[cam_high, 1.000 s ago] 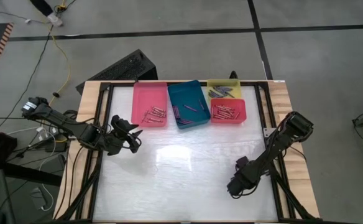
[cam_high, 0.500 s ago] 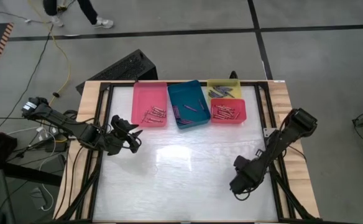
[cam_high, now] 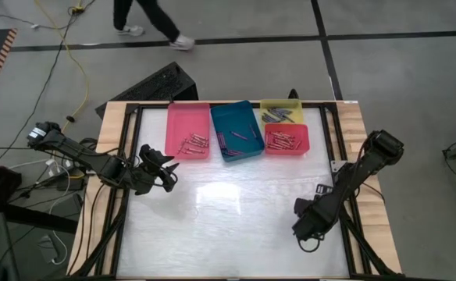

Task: Sort crayons
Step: Put the violet crayon into the blue bin

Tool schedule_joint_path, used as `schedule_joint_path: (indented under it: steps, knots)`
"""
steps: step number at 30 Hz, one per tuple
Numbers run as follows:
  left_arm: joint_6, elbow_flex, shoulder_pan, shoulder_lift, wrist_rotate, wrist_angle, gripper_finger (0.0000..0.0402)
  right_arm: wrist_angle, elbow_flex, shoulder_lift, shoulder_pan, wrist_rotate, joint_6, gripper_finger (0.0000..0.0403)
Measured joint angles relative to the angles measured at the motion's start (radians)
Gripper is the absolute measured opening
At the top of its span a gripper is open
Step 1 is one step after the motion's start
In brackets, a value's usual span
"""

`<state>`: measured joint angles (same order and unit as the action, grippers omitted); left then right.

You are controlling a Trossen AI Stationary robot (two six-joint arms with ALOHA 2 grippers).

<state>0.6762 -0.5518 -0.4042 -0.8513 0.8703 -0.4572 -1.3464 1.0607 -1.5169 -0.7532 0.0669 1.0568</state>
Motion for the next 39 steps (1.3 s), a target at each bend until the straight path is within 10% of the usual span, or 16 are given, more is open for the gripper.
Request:
schedule_joint_path:
  steps: [39]
  knots:
    - [0.000,0.000,0.000,0.000,0.000,-0.001,0.0139,0.309,-0.303,0.000,-0.019,0.143,-0.128,0.0209]
